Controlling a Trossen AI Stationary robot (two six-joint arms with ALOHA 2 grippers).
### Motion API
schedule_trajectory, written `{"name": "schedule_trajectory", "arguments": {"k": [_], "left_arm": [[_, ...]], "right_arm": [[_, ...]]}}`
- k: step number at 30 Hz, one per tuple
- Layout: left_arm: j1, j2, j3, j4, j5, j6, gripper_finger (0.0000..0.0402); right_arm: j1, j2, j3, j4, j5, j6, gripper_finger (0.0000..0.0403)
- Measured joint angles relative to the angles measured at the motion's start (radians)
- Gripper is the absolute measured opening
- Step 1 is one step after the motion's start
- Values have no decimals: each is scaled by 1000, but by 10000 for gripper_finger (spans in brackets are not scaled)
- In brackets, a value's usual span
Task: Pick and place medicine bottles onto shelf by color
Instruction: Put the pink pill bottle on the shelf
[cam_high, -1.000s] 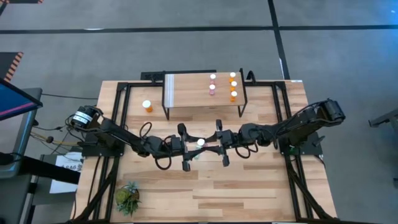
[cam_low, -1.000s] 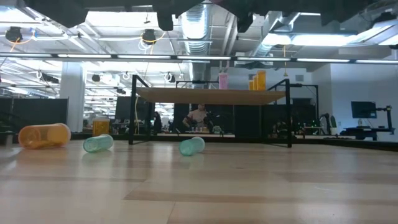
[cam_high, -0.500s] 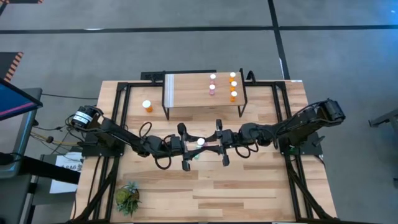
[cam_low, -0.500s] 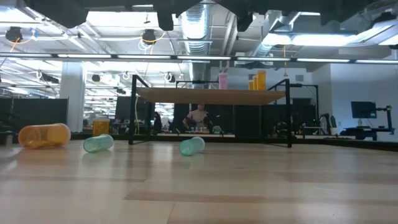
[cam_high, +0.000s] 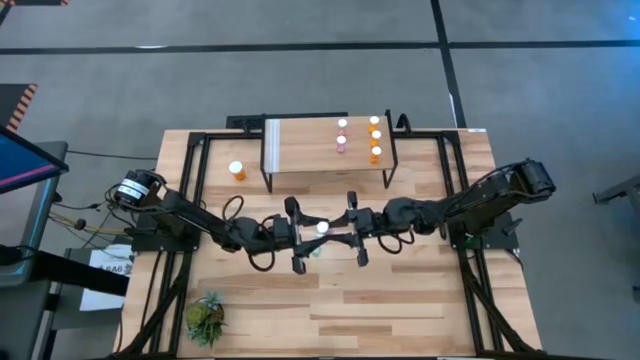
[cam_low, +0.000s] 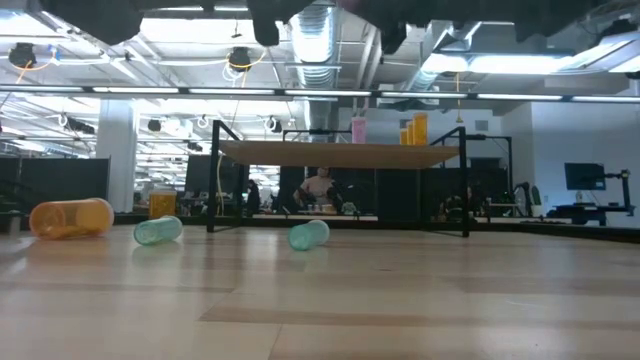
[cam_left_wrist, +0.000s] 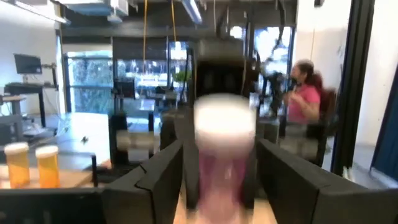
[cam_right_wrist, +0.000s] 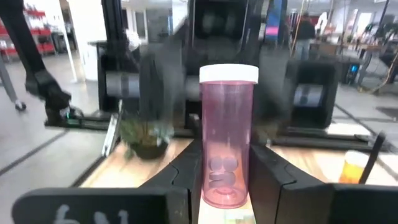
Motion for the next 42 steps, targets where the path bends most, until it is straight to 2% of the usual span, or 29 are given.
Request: {"name": "schedule_trajectory", "arguments": {"k": [8, 21, 26, 42], "left_arm": [[0, -3, 2, 2, 1, -2, 227], [0, -3, 1, -45, -19, 8, 227], [0, -3, 1, -55, -37, 21, 207], [-2, -5, 1, -53, -21, 30, 104]], "right_arm": [[2, 2, -3, -32, 0, 3, 113], [2, 2, -3, -5, 0, 3, 113], [1, 2, -3, 2, 0, 3, 113], [1, 2, -3, 5, 0, 7, 113]]}}
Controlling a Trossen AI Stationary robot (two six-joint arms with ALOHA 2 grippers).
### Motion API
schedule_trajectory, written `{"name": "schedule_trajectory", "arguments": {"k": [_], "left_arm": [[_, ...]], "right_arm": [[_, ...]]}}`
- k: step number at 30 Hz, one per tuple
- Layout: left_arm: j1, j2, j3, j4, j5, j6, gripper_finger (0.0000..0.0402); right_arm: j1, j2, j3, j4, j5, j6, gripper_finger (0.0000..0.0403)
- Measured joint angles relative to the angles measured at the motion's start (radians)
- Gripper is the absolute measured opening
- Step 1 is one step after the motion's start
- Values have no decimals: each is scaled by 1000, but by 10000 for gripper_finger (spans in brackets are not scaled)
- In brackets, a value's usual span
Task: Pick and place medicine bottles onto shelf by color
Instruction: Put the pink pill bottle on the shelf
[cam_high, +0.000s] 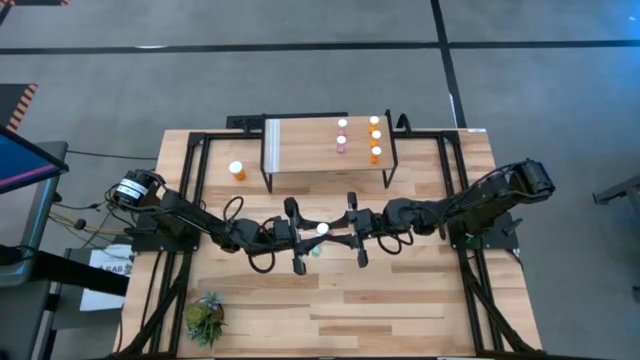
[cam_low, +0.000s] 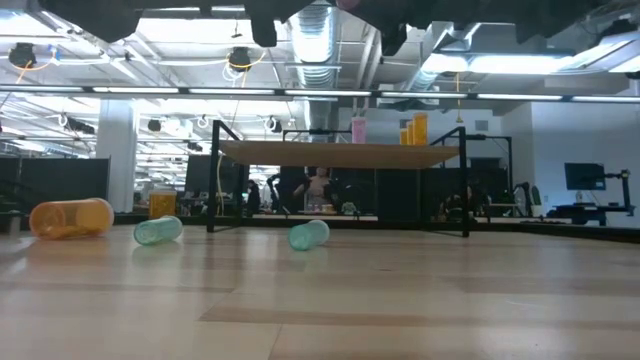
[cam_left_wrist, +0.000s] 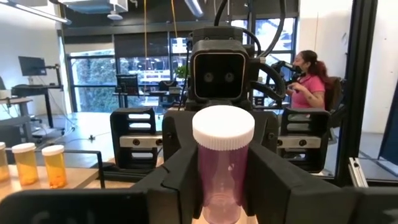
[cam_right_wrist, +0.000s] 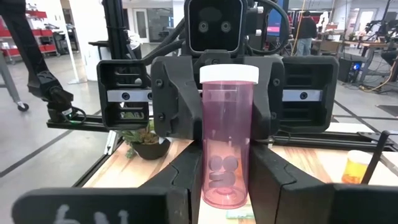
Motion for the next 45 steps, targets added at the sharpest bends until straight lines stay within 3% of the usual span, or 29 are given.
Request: {"name": "schedule_trajectory", "arguments": {"k": [20, 27, 34, 38, 45], "left_arm": [[0, 0, 0, -3, 2, 0, 94], [0, 1, 0, -11, 4, 0, 95], [-3, 3, -3, -28, -26, 27, 95], [-10, -16, -3, -84, -70, 42, 95], [-14, -52, -2, -257, -186, 42, 95]], "right_arm": [[0, 0, 0, 7, 0, 2, 142], [-1, 0, 0, -6, 3, 10, 197], [-4, -49, 4, -126, 2, 51, 256], [-3, -94, 4, -225, 8, 54, 260], [1, -191, 3, -396, 146, 89, 260]]}}
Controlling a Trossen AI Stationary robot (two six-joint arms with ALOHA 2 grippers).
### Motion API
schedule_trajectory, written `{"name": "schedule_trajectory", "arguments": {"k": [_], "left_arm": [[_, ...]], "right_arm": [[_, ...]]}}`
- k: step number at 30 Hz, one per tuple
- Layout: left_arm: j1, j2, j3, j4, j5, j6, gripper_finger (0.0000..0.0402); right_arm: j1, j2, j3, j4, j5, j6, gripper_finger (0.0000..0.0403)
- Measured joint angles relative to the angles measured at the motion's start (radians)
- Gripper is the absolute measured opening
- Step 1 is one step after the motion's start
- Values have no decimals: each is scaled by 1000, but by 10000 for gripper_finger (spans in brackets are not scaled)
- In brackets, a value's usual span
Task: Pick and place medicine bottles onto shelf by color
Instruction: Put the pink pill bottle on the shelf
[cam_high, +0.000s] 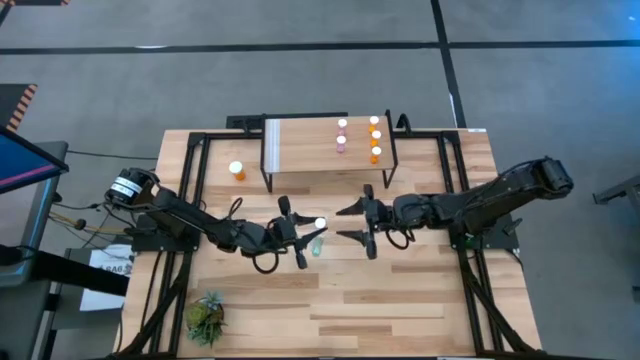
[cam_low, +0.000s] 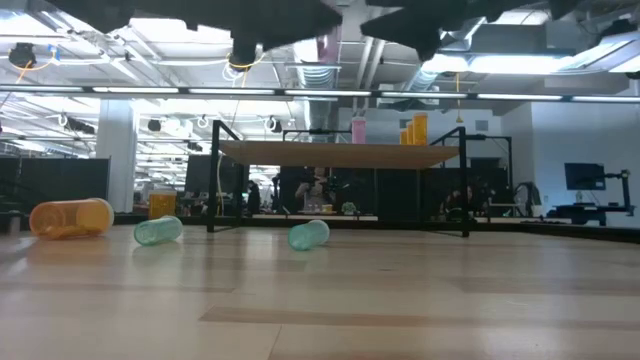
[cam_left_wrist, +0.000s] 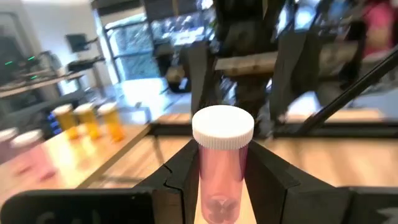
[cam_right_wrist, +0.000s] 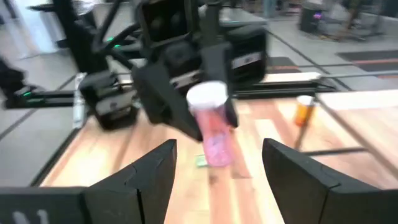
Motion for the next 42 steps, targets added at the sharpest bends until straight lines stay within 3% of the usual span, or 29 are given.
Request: {"name": "schedule_trajectory", "arguments": {"k": [6, 17, 27, 42], "left_arm": [[3, 0, 0, -68, -92, -6, 95], [5, 2, 2, -79, -117, -6, 95], [6, 3, 2, -100, -136, -6, 95], [7, 6, 6, -137, -143, -13, 95]], "right_arm": [[-1, -16, 67, -158, 73, 33, 260], [-1, 169, 379, -524, 123, 25, 260], [-13, 264, 531, -614, 123, 13, 260], [-49, 329, 560, -638, 118, 9, 260]]}}
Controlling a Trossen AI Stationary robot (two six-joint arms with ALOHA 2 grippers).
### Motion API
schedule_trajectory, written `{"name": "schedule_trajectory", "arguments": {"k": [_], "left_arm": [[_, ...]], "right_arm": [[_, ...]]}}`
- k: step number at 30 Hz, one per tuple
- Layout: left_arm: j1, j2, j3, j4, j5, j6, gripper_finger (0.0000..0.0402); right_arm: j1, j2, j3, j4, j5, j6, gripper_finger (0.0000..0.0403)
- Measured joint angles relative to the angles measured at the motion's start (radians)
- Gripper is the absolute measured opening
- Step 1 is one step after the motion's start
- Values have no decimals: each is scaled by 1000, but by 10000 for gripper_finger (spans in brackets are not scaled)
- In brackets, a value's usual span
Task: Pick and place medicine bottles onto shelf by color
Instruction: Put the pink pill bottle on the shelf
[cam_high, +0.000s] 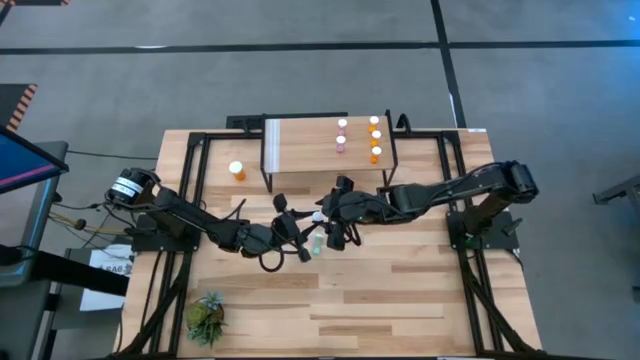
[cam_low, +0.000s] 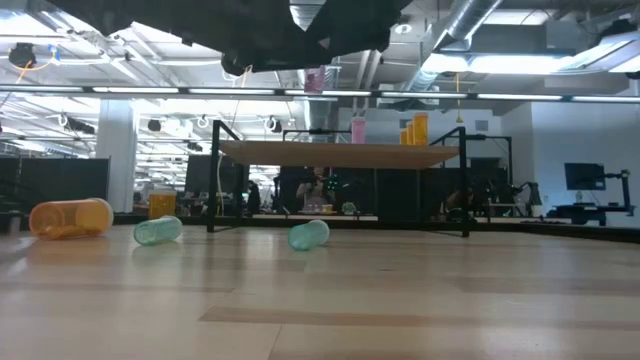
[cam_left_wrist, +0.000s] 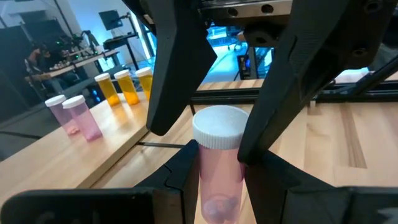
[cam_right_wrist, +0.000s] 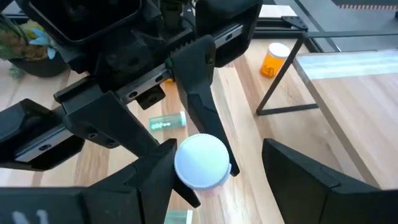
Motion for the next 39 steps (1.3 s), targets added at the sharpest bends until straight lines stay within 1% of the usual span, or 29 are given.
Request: {"name": "schedule_trajectory", "arguments": {"k": [5, 8, 20, 24, 30, 33, 39], "left_arm": [[0, 0, 1, 5, -7, -2, 95], [0, 0, 1, 3, -7, -2, 95], [0, -2, 2, 3, -12, -3, 95], [0, -2, 2, 1, -12, -3, 95], [0, -2, 2, 1, -11, -3, 104], [0, -2, 2, 2, -14, 0, 120], [0, -4, 2, 2, -53, 9, 165]], "right_arm": [[1, -6, 0, -5, 0, 3, 258], [2, -6, 0, -6, 0, 3, 246], [3, -6, -1, -26, -7, 3, 150], [3, -6, -1, -37, -7, 3, 129], [3, -6, -1, -38, -7, 3, 133], [3, -6, -2, -39, -6, -4, 135], [-1, -14, -3, -49, -3, -5, 133]]}}
